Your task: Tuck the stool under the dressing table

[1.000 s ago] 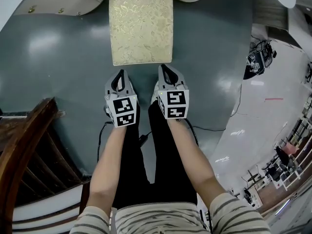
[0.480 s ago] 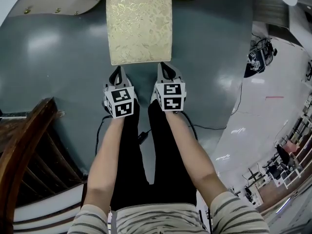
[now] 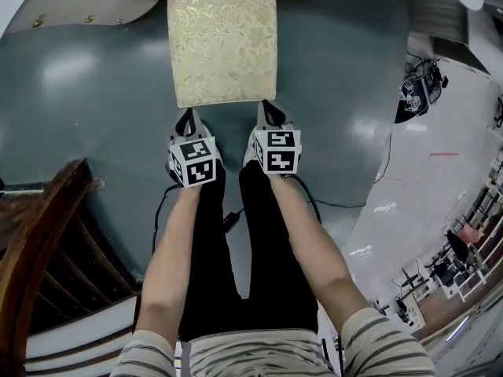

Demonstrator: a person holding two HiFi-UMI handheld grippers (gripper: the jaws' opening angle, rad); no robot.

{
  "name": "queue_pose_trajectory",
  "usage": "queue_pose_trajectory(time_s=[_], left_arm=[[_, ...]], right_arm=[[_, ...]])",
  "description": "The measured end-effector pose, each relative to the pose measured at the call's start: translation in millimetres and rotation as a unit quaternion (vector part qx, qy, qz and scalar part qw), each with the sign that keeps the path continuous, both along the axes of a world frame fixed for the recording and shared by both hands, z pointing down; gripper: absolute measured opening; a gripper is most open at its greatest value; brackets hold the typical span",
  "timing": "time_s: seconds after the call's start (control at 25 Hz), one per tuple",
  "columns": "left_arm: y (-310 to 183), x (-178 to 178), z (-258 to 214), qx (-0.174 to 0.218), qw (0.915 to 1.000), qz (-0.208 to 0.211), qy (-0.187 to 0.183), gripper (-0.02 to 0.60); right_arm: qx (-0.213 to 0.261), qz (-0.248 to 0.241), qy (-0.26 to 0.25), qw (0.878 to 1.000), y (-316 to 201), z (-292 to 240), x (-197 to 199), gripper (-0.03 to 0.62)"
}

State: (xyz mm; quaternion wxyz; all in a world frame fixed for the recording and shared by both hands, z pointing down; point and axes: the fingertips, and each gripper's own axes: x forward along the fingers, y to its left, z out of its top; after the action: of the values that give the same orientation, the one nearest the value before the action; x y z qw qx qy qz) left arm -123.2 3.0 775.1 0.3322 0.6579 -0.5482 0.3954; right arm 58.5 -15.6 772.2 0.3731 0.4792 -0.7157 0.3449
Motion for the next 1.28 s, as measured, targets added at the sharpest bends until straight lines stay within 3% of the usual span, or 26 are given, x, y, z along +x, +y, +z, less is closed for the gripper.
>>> queue_pose_trajectory(time_s=[0.4, 1.28], left_arm=[[-5, -1, 11, -0.009, 0.9996, 0.016, -0.022, 0.000], [-8, 0, 31, 0.001, 0.9997, 0.004, -0.026, 0.000]], right_arm=[[0.003, -0.016, -0.005, 1.000, -7, 8, 0, 0.005], [0.012, -0.005, 0.005, 1.000, -10, 25, 0, 0.005]])
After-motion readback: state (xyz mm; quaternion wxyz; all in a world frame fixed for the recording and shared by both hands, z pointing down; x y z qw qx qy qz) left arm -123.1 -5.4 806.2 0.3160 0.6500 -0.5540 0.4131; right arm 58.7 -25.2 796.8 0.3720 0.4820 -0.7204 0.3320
